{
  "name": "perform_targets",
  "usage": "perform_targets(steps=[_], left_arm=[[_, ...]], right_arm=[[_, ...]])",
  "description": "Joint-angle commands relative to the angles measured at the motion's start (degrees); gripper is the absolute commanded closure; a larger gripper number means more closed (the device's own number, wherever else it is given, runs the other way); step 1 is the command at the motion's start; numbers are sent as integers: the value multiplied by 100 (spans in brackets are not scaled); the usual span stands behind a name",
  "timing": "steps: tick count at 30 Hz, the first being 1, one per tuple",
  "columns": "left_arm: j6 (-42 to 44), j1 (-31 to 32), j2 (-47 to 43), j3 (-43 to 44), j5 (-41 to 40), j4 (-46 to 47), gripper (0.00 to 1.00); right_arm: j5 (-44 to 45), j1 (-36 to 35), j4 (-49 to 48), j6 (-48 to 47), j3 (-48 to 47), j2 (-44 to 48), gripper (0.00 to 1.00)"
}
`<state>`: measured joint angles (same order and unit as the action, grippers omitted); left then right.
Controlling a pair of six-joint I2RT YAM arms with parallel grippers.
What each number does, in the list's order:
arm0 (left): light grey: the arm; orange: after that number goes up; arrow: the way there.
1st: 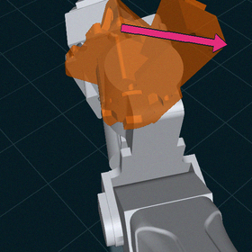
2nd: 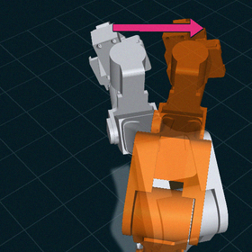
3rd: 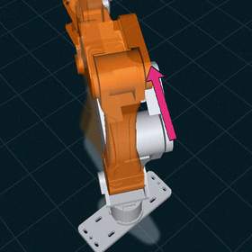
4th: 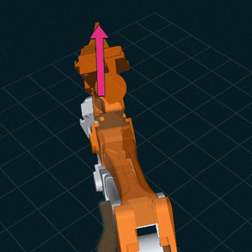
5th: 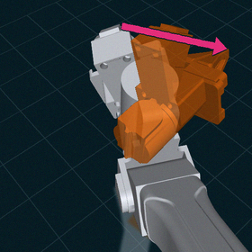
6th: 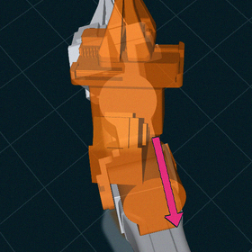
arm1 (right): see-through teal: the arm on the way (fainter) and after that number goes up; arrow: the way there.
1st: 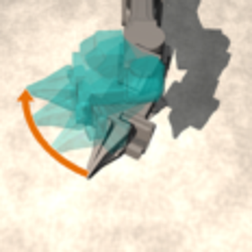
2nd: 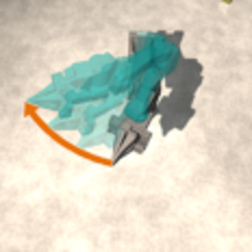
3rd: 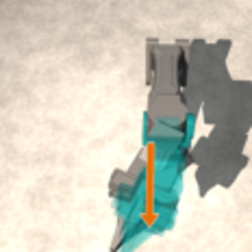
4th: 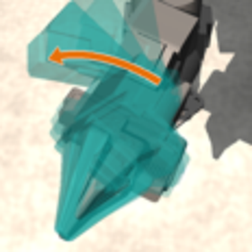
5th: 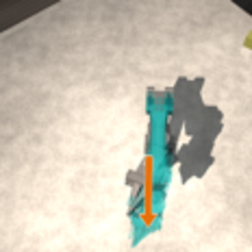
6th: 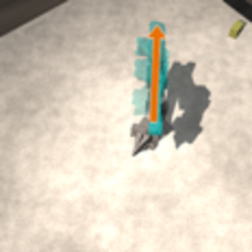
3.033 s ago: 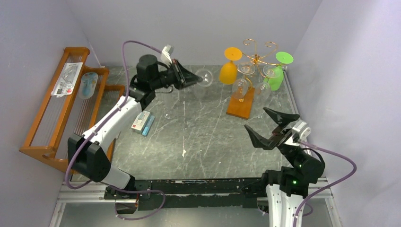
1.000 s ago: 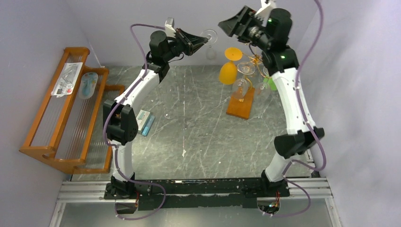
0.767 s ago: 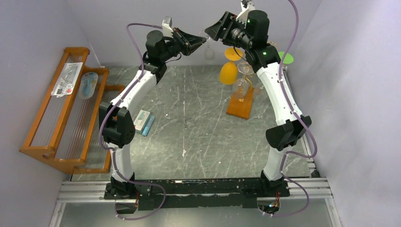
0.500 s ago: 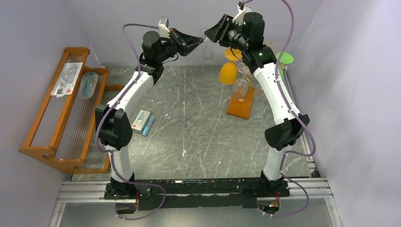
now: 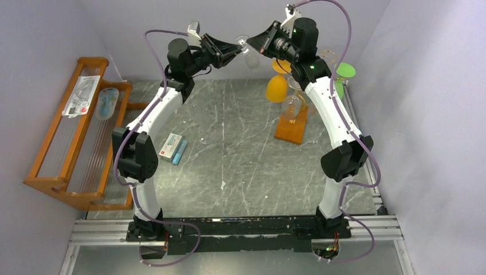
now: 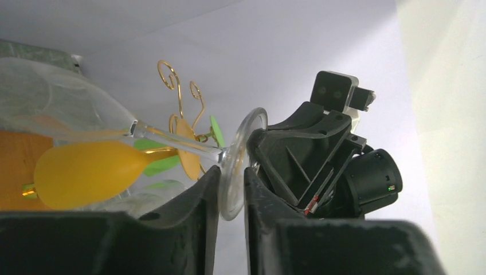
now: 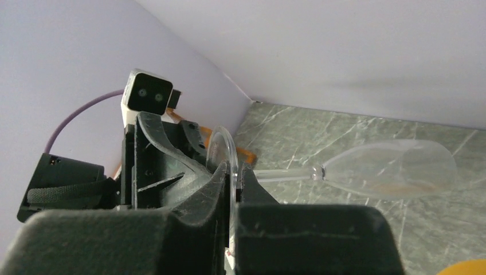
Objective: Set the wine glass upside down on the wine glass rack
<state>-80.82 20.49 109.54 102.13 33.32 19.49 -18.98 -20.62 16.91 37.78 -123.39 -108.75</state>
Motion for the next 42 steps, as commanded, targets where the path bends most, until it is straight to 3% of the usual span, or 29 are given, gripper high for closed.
perform_targets(steps=[1,7,11,17,23,29,33,42], left_arm=[[51,-40,-354,-200,142,358,65],[221,-168,-721,-835,61,540,31],[383,-319,-1103,-1439,12,678,23],[1283,-400,-1993,-2478,-97,318,20],[2949,-408,-3147,-3401,-698,-989,20],[3667,-384,-3783,-4052,-729,-1620,24],[4054,-382,-3982,-4516,-878,-1855,24],[4733,-379,-3687,-4487,23,-1795,28]], right_arm=[[-329,-46,-489,342,183,198,100],[30,35,-1087,950,630,394,100],[289,86,-1145,1152,572,347,100],[638,302,-1019,1564,601,304,100],[422,806,-1331,2207,1029,393,100],[429,990,-1142,2479,946,287,100],[528,1089,-1074,2651,1104,334,100],[940,1227,-1076,2758,1598,693,100]])
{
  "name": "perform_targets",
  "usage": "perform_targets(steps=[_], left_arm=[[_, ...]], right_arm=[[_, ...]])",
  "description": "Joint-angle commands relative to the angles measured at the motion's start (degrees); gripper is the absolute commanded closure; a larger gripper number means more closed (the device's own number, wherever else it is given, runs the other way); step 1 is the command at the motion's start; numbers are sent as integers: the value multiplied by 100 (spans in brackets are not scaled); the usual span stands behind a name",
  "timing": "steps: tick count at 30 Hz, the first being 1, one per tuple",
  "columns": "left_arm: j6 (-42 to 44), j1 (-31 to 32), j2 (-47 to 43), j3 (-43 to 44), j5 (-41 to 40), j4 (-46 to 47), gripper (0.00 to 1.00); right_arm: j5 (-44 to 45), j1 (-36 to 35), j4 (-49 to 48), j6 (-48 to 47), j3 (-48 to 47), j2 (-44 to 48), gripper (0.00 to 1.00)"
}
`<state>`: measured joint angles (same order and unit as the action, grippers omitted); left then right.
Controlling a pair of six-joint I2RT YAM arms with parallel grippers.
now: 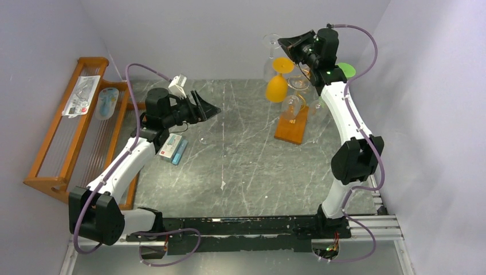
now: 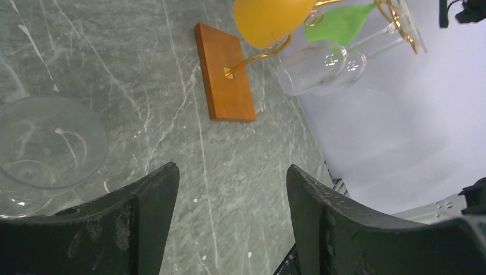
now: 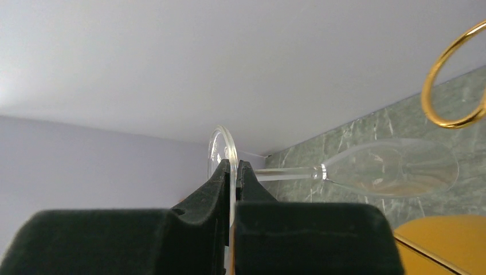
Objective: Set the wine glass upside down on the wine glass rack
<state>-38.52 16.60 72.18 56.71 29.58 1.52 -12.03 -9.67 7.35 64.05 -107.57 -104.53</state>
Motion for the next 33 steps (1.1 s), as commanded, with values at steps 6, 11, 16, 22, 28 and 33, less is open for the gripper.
perform_targets(steps=[6,11,16,22,28,33], left_arm=[[834,13,-19,-15,137,-259,27],[1042,14,-38,111,-25,-524,27],[966,13,-72,35,-113,-487,27],[848,9,-29,-66,-198,-406,28],[779,14,-20,101,72,-529,26],[635,16,-38,389,551,-544,25]], right_arm=[[436,219,-69,215,227,475,100],[598,261,217,186,237,580,100],[677,344,268,248,444,721,100],[853,432,379,244,600,858,100],[1016,595,478,205,760,1005,100],[1187,674,514,145,826,1055,100]])
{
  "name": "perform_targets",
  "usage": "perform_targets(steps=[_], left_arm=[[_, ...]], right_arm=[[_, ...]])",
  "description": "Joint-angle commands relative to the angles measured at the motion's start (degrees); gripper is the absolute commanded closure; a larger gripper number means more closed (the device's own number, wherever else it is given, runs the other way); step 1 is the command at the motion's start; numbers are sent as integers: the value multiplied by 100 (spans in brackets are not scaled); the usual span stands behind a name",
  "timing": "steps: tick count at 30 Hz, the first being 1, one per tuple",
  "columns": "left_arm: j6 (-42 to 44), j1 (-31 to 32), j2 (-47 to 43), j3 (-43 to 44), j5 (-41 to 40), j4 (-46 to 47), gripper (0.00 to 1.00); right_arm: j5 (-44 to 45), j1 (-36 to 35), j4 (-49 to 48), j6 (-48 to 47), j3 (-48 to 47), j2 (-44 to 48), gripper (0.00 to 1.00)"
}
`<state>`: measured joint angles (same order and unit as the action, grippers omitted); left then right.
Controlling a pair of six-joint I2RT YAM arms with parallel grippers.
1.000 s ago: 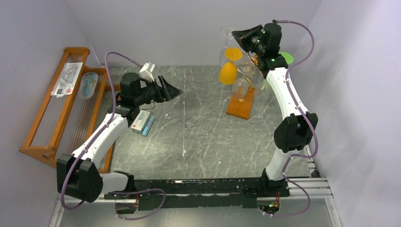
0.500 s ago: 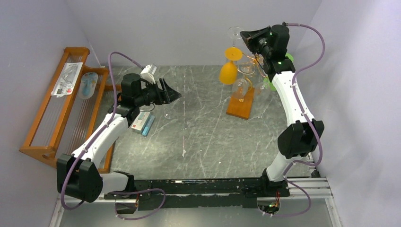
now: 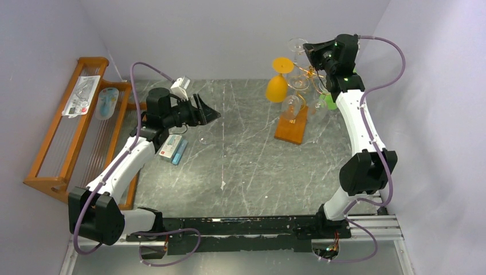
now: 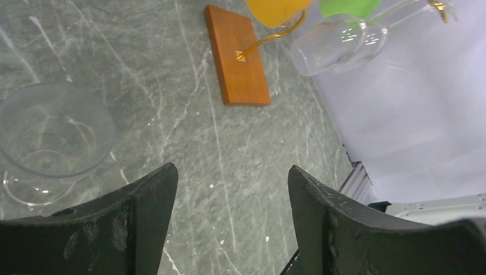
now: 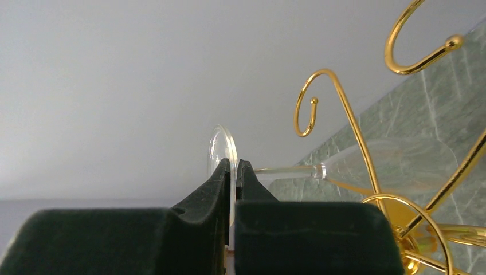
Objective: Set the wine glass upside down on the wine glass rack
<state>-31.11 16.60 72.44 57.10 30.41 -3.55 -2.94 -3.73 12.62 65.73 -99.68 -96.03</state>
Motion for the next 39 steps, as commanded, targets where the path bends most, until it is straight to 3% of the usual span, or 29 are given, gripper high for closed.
perform_targets(steps=[1,19,39], left_arm=[[-115,8,-75,398,508,-66,25],[127,16,-92,631,382,-459,25],[120,15,-138,574,378,-458,26]], right_arm=[[414,91,-10,-32,32,192,100],[1127,152,-95,-414,-436,-382,100],[729,162,-416,-701,-970,-1105,100]])
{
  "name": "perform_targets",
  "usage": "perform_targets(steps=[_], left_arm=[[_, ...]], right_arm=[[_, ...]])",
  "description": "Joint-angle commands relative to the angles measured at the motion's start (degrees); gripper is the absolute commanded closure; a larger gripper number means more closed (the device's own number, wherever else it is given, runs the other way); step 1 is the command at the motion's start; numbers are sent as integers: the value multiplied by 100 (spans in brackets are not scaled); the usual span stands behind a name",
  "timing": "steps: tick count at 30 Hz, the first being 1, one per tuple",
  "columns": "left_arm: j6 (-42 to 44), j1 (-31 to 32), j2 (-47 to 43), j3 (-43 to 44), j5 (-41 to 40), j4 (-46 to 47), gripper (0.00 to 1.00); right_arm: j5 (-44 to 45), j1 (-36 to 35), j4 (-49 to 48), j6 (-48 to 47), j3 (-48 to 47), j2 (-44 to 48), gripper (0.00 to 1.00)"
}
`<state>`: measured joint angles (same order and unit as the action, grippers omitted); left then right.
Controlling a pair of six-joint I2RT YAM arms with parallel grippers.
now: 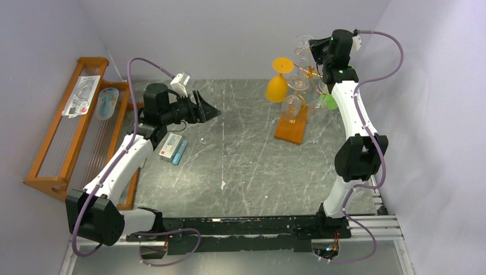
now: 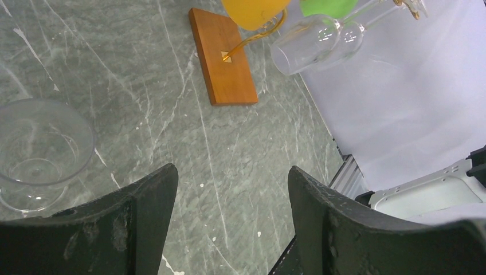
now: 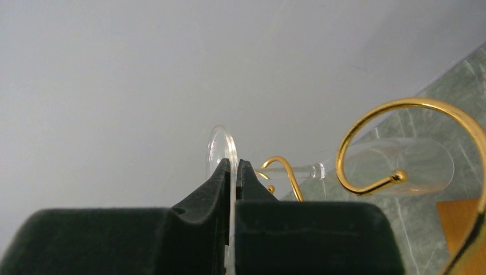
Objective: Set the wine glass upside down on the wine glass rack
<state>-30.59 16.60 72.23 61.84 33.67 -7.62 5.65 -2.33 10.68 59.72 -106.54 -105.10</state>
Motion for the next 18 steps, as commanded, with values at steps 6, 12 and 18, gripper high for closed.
perform_targets(steps=[6,12,18], left_arm=[[29,9,-113,90,73,-25,26],[53,18,-109,73,25,-32,26],[66,14,-42,88,27,-61,26]], right_arm=[[-541,13,-3,-230,-610,-498,100],[-738,13,-23,-309,-545,-462,100],[-829,21,302,-567,-708,-389,100]])
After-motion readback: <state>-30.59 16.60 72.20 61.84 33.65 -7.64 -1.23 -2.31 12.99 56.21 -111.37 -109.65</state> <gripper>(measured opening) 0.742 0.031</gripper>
